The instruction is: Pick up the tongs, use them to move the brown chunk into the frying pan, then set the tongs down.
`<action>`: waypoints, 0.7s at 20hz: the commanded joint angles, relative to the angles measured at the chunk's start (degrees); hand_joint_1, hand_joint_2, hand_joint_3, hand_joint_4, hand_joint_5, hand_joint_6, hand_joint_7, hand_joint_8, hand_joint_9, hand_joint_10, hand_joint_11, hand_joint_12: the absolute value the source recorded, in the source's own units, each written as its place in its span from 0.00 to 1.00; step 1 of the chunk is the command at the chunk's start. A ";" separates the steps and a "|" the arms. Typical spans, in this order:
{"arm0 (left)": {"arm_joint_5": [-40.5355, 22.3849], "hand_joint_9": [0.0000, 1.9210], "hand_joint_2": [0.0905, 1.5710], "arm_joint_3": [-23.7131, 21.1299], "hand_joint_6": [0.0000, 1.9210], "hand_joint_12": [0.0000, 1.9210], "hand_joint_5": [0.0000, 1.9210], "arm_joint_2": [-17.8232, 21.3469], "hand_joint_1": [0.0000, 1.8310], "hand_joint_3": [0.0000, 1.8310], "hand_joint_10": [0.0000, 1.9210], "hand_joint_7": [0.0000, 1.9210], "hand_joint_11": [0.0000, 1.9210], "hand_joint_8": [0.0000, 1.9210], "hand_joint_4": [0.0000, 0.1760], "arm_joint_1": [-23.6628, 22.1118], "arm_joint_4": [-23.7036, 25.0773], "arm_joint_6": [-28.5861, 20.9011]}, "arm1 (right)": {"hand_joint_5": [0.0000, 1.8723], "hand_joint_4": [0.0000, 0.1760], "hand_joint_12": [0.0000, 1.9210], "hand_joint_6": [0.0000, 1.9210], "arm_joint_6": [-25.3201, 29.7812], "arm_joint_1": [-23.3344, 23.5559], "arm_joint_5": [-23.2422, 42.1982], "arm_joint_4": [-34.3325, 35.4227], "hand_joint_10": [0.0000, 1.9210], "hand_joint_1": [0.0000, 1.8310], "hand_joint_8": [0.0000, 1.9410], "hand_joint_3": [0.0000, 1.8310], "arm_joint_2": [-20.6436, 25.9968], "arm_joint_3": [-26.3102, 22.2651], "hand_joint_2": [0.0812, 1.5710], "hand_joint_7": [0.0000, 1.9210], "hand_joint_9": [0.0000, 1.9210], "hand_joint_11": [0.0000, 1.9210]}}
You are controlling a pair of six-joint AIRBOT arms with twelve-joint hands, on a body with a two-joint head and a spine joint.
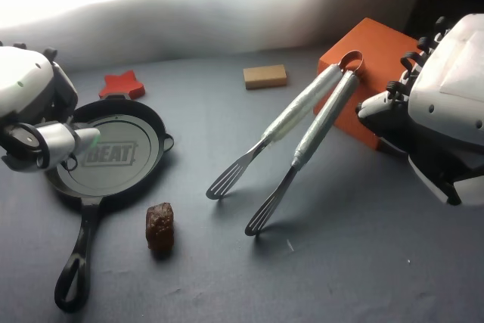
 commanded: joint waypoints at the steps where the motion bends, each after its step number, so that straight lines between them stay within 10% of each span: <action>1: -5.89 0.02 0.68 -0.10 0.03 0.03 0.01 0.69 0.00 0.10 0.01 0.02 0.00 0.01 0.00 -0.77 2.36 0.31 | 0.06 0.00 0.31 0.07 -0.39 0.79 6.02 -0.56 0.09 0.04 0.05 0.14 0.12 0.13 0.59 0.09 0.06 0.00; 11: -3.15 0.01 0.70 -1.52 0.00 0.00 0.00 1.50 0.00 0.00 0.00 0.02 0.00 0.01 0.00 -1.17 0.05 3.26 | 0.03 0.00 0.17 0.00 0.94 3.71 0.43 -8.03 0.00 0.05 0.00 0.00 -4.68 5.72 0.69 0.06 0.05 0.00; 14: -3.22 0.01 0.71 -2.09 0.00 0.00 0.01 1.65 0.00 0.01 0.00 0.02 0.00 0.01 0.00 -2.52 -2.26 8.28 | 0.02 0.00 0.15 0.00 1.24 6.25 -3.54 -8.11 0.00 0.29 0.00 0.00 -8.53 10.59 0.60 0.05 0.04 0.00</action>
